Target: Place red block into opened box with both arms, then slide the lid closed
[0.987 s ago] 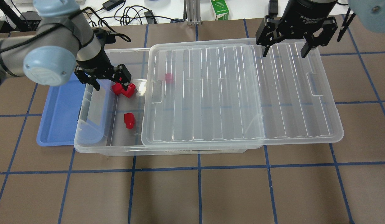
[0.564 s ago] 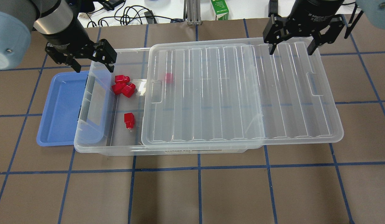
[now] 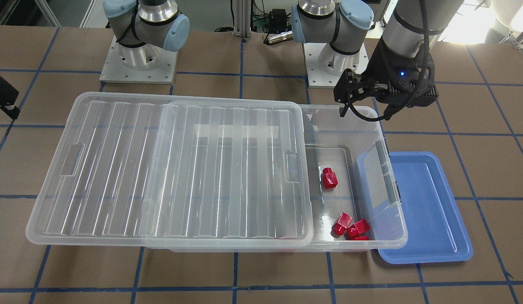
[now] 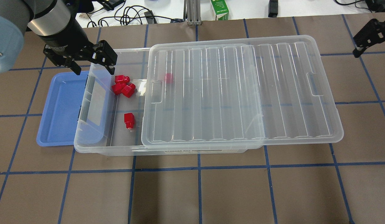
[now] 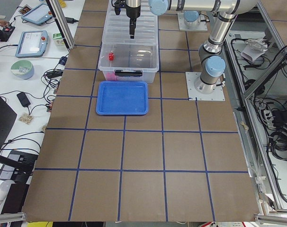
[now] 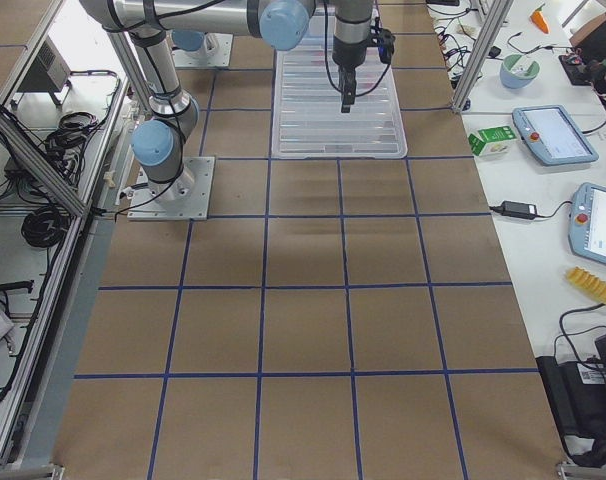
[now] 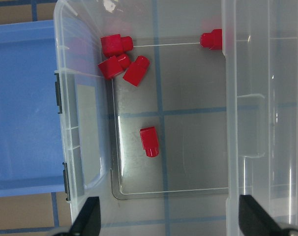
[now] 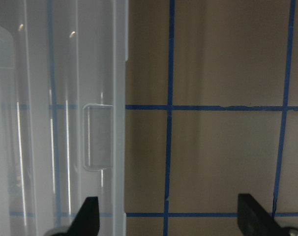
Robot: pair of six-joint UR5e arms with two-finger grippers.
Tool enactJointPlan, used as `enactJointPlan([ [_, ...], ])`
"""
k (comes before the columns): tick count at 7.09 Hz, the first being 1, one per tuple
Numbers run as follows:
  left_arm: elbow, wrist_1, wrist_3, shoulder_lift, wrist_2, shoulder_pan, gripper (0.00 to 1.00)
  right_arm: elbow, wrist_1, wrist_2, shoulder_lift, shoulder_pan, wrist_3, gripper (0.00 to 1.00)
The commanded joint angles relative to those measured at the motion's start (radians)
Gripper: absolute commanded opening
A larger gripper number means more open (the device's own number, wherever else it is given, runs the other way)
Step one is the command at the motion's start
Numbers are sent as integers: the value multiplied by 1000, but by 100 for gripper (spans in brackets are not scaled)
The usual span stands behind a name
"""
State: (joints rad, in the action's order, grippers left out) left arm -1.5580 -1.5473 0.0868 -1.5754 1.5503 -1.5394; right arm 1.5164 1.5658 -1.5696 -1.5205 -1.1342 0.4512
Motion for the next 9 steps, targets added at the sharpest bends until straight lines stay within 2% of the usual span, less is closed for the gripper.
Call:
enactJointPlan([
  [1, 3, -7, -1, -3, 1, -1, 100, 158, 194, 2, 35, 27, 29, 100],
  [2, 6, -8, -4, 9, 2, -1, 100, 247, 327, -13, 80, 30, 29, 100],
  [3, 7, -11, -6, 9, 2, -1, 100, 287, 351, -10, 76, 31, 18, 100],
  [7, 30, -28, -7, 14, 5, 7, 100, 288, 339, 3, 65, 8, -3, 100],
  [9, 44, -54, -6, 9, 2, 16, 100, 291, 344, 3, 66, -56, -20, 100],
])
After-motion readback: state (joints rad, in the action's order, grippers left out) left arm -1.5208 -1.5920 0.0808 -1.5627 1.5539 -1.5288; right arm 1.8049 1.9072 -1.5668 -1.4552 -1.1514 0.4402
